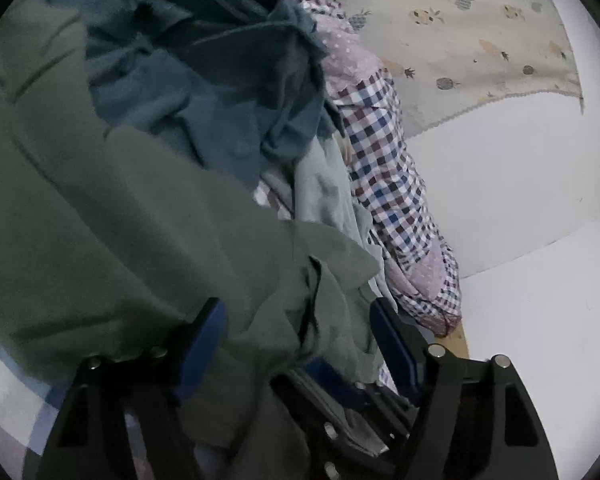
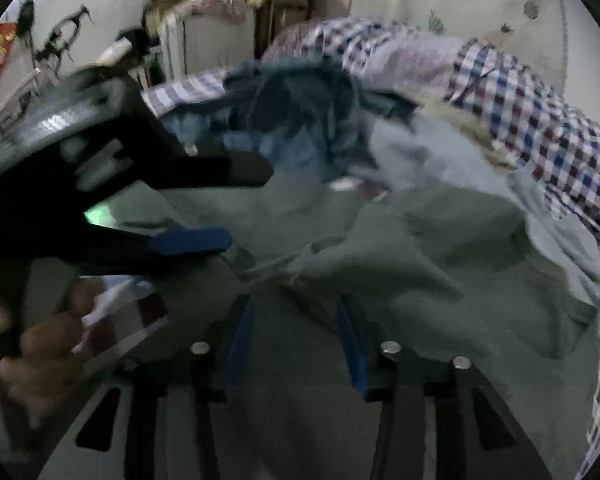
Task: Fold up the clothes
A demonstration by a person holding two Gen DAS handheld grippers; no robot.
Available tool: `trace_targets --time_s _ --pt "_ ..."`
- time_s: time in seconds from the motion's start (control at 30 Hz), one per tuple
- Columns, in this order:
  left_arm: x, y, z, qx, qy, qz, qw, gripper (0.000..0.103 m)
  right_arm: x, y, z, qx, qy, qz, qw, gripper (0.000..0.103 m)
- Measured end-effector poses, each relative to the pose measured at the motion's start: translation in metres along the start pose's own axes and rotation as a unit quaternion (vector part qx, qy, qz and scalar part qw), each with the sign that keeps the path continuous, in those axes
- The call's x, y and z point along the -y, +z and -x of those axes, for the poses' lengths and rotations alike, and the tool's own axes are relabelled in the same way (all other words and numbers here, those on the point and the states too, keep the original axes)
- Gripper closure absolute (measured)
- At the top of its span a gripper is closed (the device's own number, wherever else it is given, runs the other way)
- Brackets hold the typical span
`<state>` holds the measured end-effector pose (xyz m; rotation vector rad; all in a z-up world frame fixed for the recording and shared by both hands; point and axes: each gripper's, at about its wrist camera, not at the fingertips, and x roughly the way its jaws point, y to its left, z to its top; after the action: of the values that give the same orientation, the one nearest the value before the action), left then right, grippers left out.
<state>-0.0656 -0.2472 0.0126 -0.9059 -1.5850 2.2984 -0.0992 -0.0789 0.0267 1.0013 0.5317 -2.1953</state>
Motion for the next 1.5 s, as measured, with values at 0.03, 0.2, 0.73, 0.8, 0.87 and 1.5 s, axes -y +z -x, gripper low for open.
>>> trace_targets --time_s 0.03,0.2,0.73,0.8,0.87,1.5 --pt "-0.001 0.002 0.001 0.003 0.001 0.002 1.0000 0.025 0.001 0.001 -0.005 -0.003 -0.006 -0.005 1.000 0.084" --pt "-0.008 0.010 0.003 0.015 0.008 0.011 0.9998 0.025 0.006 0.010 0.009 -0.006 -0.013 -0.027 1.000 0.097" --pt "-0.001 0.012 0.009 0.027 0.032 -0.014 0.9990 0.025 0.063 -0.022 0.093 -0.015 0.045 -0.103 0.994 0.047" --pt "0.001 0.013 0.012 0.036 0.032 -0.018 0.9987 0.024 0.099 -0.043 0.135 0.003 0.006 -0.136 0.991 0.047" --pt "0.006 0.013 0.015 0.041 0.035 -0.028 0.9981 0.023 0.139 -0.072 0.182 0.025 -0.034 -0.187 0.981 0.046" --pt "0.152 -0.116 -0.036 -0.124 -0.072 -0.253 0.9568 0.022 0.056 -0.402 0.327 -0.104 -0.033 -0.371 0.922 0.046"
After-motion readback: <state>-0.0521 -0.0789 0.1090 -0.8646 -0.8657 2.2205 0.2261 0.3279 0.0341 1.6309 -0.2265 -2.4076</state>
